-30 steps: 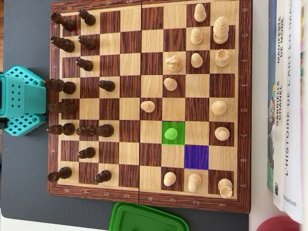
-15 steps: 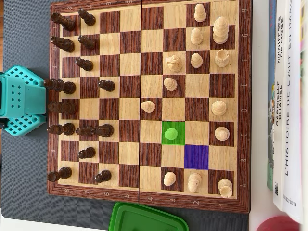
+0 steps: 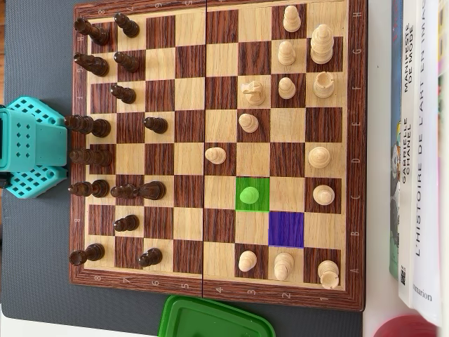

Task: Play chess

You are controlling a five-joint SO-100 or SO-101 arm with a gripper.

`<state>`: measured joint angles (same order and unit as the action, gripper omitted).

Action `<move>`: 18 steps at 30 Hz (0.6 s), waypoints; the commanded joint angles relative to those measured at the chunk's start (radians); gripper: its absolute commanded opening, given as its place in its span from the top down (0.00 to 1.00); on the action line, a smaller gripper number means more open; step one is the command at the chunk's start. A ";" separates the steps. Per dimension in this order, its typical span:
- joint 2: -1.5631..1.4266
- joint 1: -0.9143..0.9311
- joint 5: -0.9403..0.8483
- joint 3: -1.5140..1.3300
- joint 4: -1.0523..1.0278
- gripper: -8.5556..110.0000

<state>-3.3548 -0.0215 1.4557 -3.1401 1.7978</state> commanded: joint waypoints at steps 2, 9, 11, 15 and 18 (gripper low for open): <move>0.008 -0.006 0.005 -0.020 0.006 0.81; 0.008 -0.006 0.005 -0.020 0.006 0.81; 0.008 -0.005 0.005 -0.020 0.006 0.81; 0.008 0.000 0.005 -0.020 0.006 0.81; 0.008 0.000 0.005 -0.020 0.006 0.81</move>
<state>-3.3563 -0.0199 1.4557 -3.1401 1.8024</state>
